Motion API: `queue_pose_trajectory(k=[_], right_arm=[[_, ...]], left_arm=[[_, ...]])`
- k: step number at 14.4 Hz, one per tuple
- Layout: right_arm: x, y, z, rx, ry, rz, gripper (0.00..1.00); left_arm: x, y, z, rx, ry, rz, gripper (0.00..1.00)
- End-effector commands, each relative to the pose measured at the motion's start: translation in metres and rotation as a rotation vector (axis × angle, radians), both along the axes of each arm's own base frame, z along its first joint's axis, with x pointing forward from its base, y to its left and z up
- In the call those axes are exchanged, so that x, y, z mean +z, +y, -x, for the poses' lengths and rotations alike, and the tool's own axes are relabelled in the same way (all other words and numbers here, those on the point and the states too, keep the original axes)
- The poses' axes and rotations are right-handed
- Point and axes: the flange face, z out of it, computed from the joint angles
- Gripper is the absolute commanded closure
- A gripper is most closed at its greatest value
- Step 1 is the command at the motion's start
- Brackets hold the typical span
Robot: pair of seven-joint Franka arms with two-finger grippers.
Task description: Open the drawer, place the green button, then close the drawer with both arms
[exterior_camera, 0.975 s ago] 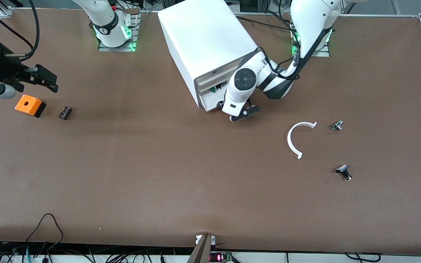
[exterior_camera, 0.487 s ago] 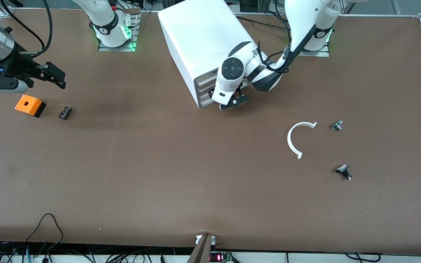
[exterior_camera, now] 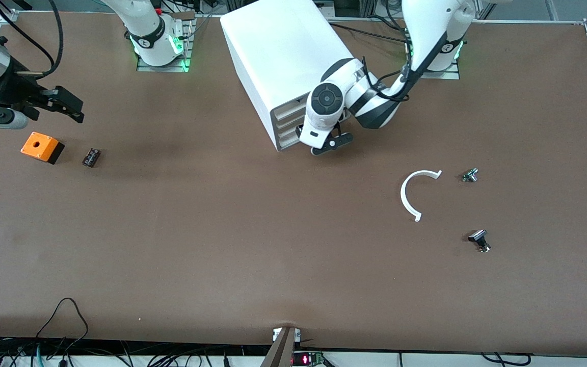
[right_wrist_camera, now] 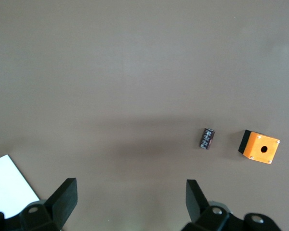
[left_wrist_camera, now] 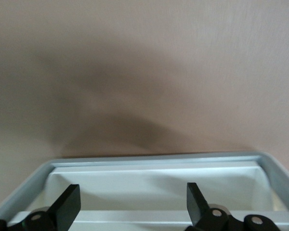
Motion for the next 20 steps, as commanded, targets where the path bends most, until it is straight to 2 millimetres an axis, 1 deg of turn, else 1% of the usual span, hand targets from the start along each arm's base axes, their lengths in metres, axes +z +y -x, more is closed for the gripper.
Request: queue_pose_trajectory(k=[1, 2, 3, 5, 6, 7, 8, 9, 11, 12, 14, 15, 16, 17, 18, 19, 20], right_arm=[[0.008, -0.012, 0.006, 0.055, -0.024, 0.014, 0.00], [0.009, -0.012, 0.006, 0.055, -0.025, 0.014, 0.00], [0.011, -0.011, 0.006, 0.051, -0.027, 0.012, 0.00], [0.012, -0.011, 0.007, 0.048, -0.024, 0.011, 0.00], [0.012, -0.013, 0.007, 0.052, -0.021, 0.009, 0.00], [0.014, -0.013, 0.007, 0.048, -0.027, 0.012, 0.00], [0.014, -0.012, 0.007, 0.049, -0.027, 0.010, 0.00], [0.014, -0.013, 0.006, 0.054, -0.027, 0.013, 0.00], [0.011, -0.013, 0.006, 0.064, -0.014, 0.012, 0.00], [0.012, -0.013, 0.008, 0.063, -0.011, 0.004, 0.00], [0.015, -0.014, 0.009, 0.062, -0.015, 0.006, 0.00], [0.023, -0.013, 0.014, 0.064, -0.027, 0.010, 0.00], [0.032, -0.013, 0.018, 0.063, -0.038, 0.011, 0.00], [0.034, -0.014, 0.019, 0.060, -0.034, 0.011, 0.00], [0.034, -0.014, 0.020, 0.057, -0.033, 0.014, 0.00], [0.034, -0.016, 0.019, 0.052, -0.031, 0.017, 0.00], [0.032, -0.022, 0.019, 0.047, -0.023, 0.017, 0.00]], left_arm=[[0.049, 0.043, -0.058, -0.061, -0.001, 0.026, 0.02], [0.062, 0.064, -0.080, -0.094, -0.009, 0.029, 0.02], [0.078, 0.082, -0.097, -0.141, -0.022, 0.011, 0.02], [0.113, 0.101, -0.120, -0.261, -0.058, -0.049, 0.02], [0.130, 0.115, -0.131, -0.323, -0.063, -0.073, 0.02], [0.147, 0.133, -0.143, -0.376, -0.063, -0.089, 0.02], [0.170, 0.156, -0.154, -0.423, -0.068, -0.089, 0.02], [0.189, 0.182, -0.165, -0.474, -0.071, -0.062, 0.02], [0.226, 0.238, -0.178, -0.581, -0.112, -0.017, 0.01], [0.248, 0.255, -0.178, -0.621, -0.141, -0.008, 0.01], [0.294, 0.291, -0.166, -0.615, -0.192, -0.056, 0.01], [0.310, 0.315, -0.158, -0.597, -0.209, -0.020, 0.01], [0.324, 0.346, -0.146, -0.582, -0.229, 0.049, 0.01], [0.330, 0.373, -0.136, -0.586, -0.235, 0.075, 0.01], [0.331, 0.397, -0.128, -0.579, -0.237, 0.077, 0.01], [0.335, 0.407, -0.123, -0.551, -0.259, 0.066, 0.01], [0.333, 0.410, -0.121, -0.539, -0.292, 0.054, 0.01]])
